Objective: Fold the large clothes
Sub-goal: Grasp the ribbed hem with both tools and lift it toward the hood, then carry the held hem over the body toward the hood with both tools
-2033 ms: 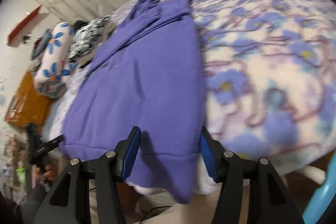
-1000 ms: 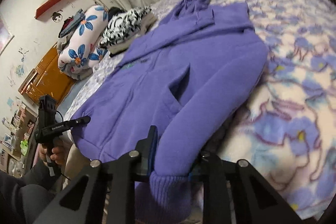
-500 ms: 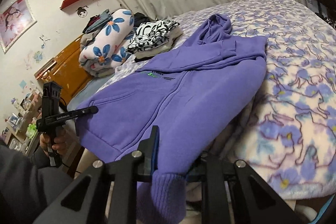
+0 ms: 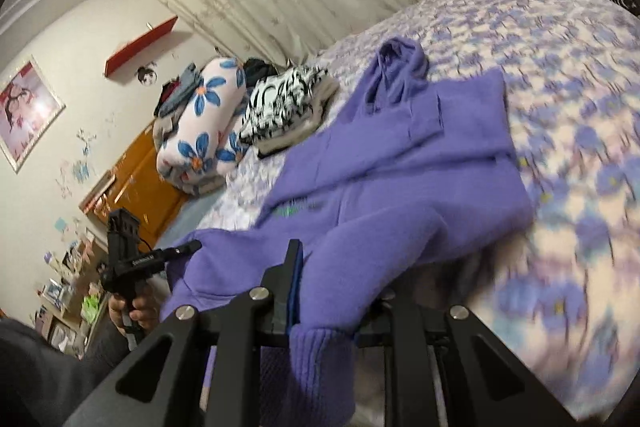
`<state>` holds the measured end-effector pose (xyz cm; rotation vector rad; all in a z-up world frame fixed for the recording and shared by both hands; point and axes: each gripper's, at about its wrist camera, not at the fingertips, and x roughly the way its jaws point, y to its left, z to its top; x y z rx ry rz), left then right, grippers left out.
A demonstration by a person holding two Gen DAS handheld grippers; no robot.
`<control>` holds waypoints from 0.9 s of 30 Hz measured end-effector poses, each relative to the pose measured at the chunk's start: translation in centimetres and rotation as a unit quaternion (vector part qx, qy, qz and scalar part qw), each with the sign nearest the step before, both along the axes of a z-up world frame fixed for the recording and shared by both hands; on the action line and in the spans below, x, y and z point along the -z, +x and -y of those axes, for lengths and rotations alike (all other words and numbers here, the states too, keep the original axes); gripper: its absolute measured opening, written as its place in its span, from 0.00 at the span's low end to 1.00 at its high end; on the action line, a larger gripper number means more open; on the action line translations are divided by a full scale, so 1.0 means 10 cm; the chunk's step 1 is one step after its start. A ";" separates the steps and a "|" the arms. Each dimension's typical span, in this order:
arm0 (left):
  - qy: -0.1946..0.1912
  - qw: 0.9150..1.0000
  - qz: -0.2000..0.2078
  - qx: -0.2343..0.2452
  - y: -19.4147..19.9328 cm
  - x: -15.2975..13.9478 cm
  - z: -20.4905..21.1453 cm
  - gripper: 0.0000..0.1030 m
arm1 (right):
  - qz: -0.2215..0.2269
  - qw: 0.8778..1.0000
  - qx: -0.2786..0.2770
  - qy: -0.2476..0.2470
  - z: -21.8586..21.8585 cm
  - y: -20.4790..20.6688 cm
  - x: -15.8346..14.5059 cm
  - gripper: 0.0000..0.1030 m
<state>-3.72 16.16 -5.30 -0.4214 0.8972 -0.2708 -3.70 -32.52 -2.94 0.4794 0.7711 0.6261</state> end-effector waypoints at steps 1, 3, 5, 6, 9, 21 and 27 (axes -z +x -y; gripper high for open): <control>-0.001 1.000 0.003 -0.004 0.14 -0.04 -0.02 0.20 | 0.004 1.000 0.004 -0.002 -0.01 0.14 -0.04 0.19; 0.004 1.000 0.013 -0.018 0.41 -0.14 -0.03 0.28 | 0.011 1.000 0.011 -0.007 -0.03 0.40 -0.12 0.19; 0.006 0.999 0.024 -0.022 0.69 -0.24 -0.05 0.34 | 0.010 0.999 0.025 -0.018 -0.04 0.74 -0.19 0.20; 0.000 1.000 0.021 -0.021 0.86 -0.26 -0.05 0.38 | 0.006 0.999 0.031 -0.018 -0.03 0.89 -0.20 0.21; -0.029 0.999 0.010 -0.021 1.32 -0.27 -0.08 0.53 | -0.022 0.998 0.050 -0.010 0.01 1.35 -0.19 0.26; 0.008 0.997 -0.049 -0.057 2.46 0.36 -0.16 0.88 | -0.118 0.989 0.080 0.032 0.10 2.17 0.55 0.69; 0.090 0.992 -0.076 -0.038 2.65 0.81 -0.05 0.88 | -0.098 0.984 0.111 -0.102 0.10 2.33 0.71 0.69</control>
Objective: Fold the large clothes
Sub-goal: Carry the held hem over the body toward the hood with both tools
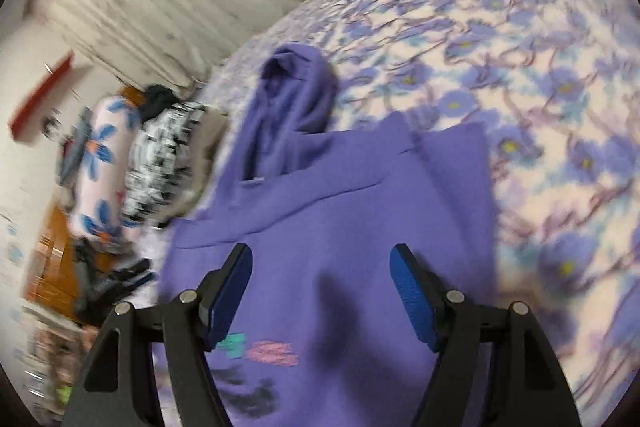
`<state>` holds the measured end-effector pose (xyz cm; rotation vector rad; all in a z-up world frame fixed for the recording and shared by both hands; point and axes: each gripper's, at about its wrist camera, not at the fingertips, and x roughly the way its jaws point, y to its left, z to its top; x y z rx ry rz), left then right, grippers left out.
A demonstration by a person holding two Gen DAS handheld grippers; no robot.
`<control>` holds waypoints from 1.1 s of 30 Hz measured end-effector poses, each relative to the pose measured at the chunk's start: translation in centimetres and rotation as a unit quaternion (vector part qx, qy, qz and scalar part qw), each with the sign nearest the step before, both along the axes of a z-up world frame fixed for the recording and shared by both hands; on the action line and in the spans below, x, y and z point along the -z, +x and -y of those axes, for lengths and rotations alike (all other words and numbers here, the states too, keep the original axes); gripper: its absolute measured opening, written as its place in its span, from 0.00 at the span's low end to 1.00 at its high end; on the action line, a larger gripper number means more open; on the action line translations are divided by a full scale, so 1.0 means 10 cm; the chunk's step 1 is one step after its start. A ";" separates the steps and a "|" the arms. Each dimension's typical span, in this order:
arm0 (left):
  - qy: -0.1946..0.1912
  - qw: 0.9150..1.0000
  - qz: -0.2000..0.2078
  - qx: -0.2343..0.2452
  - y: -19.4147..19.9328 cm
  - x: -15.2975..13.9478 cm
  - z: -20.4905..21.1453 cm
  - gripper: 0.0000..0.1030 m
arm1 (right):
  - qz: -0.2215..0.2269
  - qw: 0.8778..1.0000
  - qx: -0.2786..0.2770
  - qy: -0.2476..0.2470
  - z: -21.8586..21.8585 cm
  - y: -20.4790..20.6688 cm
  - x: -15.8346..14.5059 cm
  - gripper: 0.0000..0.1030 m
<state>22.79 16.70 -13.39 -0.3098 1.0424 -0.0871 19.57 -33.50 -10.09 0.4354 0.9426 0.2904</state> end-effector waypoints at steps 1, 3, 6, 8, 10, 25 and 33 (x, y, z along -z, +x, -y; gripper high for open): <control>0.015 1.000 -0.001 0.006 0.03 0.04 0.02 0.88 | 0.002 1.000 -0.002 -0.019 -0.02 0.03 0.02 0.69; 0.036 0.999 0.000 0.016 0.09 0.11 0.06 0.88 | 0.012 0.998 -0.008 -0.055 -0.05 0.10 0.04 0.69; 0.060 0.998 0.009 0.031 0.19 0.15 0.11 0.88 | 0.027 0.995 -0.013 -0.097 -0.12 0.23 0.04 0.69; 0.082 0.995 0.020 0.044 0.26 0.16 0.16 0.85 | 0.034 0.992 -0.011 -0.119 -0.14 0.34 0.04 0.69; 0.096 0.993 0.026 0.055 0.32 0.15 0.21 0.79 | 0.035 0.991 -0.009 -0.130 -0.16 0.39 0.03 0.69; 0.119 0.987 0.101 0.029 0.27 -0.23 0.27 0.08 | 0.079 0.983 0.042 -0.160 -0.04 0.39 -0.17 0.09; 0.094 0.991 0.091 -0.004 0.56 -0.20 0.25 0.08 | 0.054 0.984 0.082 -0.147 0.08 0.69 -0.12 0.09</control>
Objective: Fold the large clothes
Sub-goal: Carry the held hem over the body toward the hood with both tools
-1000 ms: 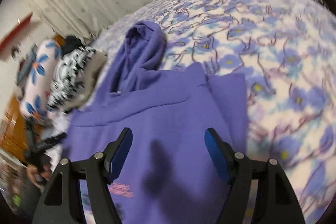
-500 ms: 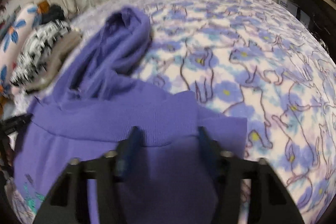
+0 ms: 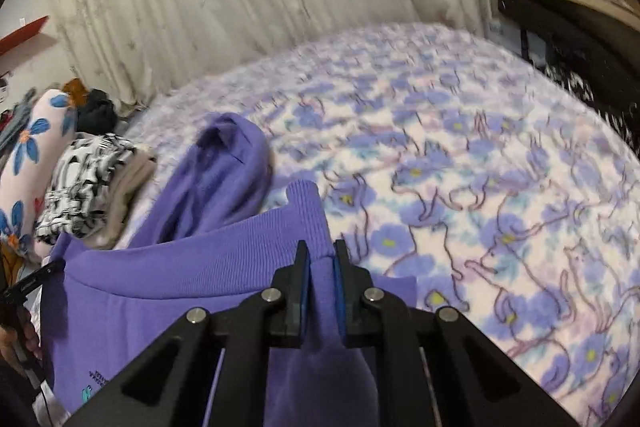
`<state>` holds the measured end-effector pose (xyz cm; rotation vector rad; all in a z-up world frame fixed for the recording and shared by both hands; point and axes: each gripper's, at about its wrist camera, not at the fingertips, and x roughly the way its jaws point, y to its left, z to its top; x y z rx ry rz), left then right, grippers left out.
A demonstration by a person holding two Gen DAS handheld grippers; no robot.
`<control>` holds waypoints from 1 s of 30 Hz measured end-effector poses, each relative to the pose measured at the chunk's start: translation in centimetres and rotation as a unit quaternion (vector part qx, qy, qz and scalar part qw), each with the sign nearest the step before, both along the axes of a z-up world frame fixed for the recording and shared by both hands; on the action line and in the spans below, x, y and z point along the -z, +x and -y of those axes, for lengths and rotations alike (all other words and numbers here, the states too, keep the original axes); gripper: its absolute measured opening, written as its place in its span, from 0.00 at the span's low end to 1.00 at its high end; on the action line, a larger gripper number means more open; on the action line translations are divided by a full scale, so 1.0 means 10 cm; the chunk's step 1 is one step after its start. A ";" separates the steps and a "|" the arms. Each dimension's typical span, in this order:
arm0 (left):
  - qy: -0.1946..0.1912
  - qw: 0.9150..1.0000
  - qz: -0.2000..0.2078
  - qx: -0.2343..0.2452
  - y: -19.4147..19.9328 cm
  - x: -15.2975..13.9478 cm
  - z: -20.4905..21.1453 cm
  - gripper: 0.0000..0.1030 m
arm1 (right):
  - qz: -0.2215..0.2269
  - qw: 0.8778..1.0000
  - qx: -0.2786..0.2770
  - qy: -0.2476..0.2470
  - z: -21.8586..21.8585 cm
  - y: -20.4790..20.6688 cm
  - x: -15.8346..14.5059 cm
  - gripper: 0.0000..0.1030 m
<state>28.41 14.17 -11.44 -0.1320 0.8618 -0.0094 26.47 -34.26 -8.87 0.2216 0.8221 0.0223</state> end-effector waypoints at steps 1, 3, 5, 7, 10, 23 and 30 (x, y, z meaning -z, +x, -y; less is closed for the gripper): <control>0.002 1.000 -0.018 -0.006 0.06 0.14 -0.03 0.08 | -0.023 1.000 0.007 0.004 0.03 0.06 0.13 0.09; -0.010 0.998 -0.057 -0.013 0.13 0.45 -0.06 0.09 | -0.074 0.997 0.017 0.022 0.08 0.16 0.45 0.10; -0.028 0.998 -0.057 -0.018 0.13 0.58 -0.12 0.12 | -0.074 0.996 0.022 0.038 0.12 0.15 0.55 0.10; -0.043 0.998 -0.052 -0.017 0.12 0.56 -0.16 0.14 | -0.076 0.996 0.019 0.031 0.09 0.14 0.51 0.12; -0.040 0.998 -0.054 -0.014 0.08 0.47 -0.17 0.21 | -0.080 0.997 0.017 -0.008 -0.02 0.13 0.39 0.21; 0.012 1.000 -0.005 0.002 0.23 0.11 0.18 0.24 | -0.018 0.998 -0.056 -0.026 -0.85 0.19 0.04 0.26; 0.047 0.996 -0.058 -0.038 0.46 0.52 -0.04 0.23 | -0.055 0.996 0.019 -0.064 -0.46 0.36 0.39 0.25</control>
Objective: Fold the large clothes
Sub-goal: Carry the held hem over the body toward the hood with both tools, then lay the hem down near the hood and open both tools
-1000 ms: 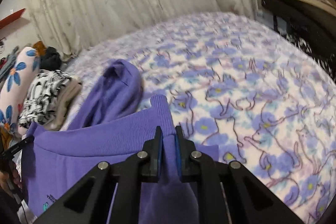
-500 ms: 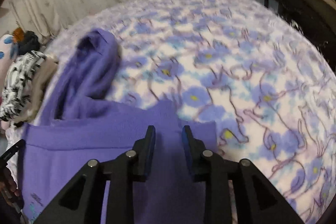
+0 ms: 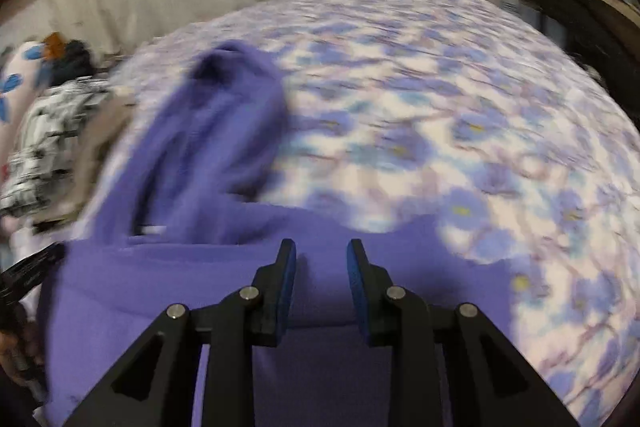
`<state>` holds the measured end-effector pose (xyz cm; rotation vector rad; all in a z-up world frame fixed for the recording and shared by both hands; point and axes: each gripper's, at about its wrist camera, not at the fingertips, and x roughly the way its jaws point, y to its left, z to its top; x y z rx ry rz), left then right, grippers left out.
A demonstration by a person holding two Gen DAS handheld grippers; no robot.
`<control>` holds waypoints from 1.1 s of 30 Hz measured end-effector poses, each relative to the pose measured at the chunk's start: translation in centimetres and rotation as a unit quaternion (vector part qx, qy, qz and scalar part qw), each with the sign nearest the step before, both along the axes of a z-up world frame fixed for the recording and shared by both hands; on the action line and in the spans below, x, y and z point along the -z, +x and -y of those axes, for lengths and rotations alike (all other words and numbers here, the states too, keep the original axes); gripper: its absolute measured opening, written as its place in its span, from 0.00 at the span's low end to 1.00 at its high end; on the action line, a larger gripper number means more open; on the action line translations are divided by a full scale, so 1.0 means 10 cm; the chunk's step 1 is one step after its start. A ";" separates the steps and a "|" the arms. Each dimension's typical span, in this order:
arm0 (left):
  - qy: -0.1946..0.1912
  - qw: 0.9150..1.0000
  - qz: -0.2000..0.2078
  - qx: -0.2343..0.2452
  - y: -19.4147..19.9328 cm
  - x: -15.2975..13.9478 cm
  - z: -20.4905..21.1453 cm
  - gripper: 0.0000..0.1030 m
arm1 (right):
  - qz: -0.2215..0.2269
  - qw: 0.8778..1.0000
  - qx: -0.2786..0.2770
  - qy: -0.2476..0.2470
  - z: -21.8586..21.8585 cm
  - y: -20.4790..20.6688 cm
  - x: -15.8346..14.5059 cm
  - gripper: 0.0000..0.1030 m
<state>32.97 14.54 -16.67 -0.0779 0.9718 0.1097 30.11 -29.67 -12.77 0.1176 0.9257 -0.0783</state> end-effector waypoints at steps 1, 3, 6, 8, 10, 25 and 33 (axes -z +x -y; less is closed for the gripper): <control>-0.034 0.999 -0.001 -0.007 0.00 0.02 -0.12 0.25 | -0.005 1.000 0.019 0.004 0.20 0.00 0.06 0.23; -0.076 0.997 -0.002 -0.021 -0.02 0.05 -0.28 0.26 | -0.011 0.998 0.045 0.039 0.50 -0.02 0.10 0.20; -0.068 0.998 -0.002 -0.015 -0.04 0.02 -0.25 0.26 | -0.009 0.994 0.055 0.092 0.72 -0.09 0.06 0.20; -0.041 0.999 -0.001 -0.010 -0.09 -0.05 -0.17 0.26 | -0.007 0.995 0.055 0.086 0.71 -0.12 0.03 0.23; -0.025 1.000 0.002 -0.002 -0.20 -0.16 -0.08 0.26 | 0.000 0.997 0.037 0.068 0.59 -0.26 -0.12 0.23; -0.024 0.998 -0.002 0.058 -1.90 -0.47 0.48 0.29 | -0.004 0.986 -0.131 0.106 -0.53 -1.63 -0.38 0.33; 0.008 0.999 -0.005 0.034 -2.43 -0.19 0.23 0.29 | -0.031 0.991 -0.083 0.105 0.09 -2.18 -0.01 0.33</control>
